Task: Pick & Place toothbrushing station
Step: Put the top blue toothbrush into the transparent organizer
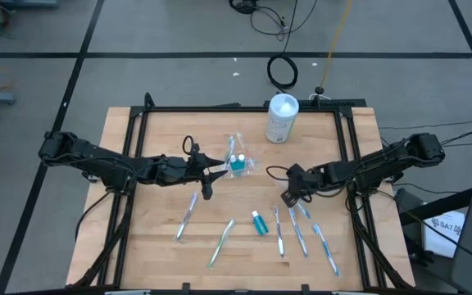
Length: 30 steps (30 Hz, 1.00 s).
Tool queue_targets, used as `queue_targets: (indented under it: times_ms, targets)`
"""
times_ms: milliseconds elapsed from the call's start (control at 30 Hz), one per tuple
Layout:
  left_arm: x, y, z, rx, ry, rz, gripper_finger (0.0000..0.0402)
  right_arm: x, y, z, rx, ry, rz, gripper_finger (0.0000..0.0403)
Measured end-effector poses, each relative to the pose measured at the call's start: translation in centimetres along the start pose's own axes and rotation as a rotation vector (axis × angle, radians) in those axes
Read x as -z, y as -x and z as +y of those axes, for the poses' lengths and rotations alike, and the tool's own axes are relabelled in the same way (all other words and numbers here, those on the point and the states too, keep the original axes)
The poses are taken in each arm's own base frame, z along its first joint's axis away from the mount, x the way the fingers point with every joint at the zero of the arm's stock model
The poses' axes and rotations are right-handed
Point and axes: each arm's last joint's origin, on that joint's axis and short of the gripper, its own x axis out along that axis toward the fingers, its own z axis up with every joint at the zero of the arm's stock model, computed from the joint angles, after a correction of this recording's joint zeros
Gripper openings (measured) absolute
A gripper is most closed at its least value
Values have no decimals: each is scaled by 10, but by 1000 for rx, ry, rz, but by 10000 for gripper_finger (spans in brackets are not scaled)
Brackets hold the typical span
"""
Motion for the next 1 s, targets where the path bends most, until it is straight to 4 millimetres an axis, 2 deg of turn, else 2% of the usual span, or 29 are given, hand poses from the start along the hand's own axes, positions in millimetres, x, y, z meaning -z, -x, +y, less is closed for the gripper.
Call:
queue_targets:
  times_ms: [233, 633, 1000]
  targets:
    - [0, 0, 0, 0, 9, 0, 157, -14, 2, 14, -124, 121, -174, 23]
    - [0, 0, 0, 0, 13, 0, 157, -41, 8, 23, -232, 337, -399, 23]
    - [0, 0, 0, 0, 13, 0, 157, -59, 28, 44, -342, 626, -741, 24]
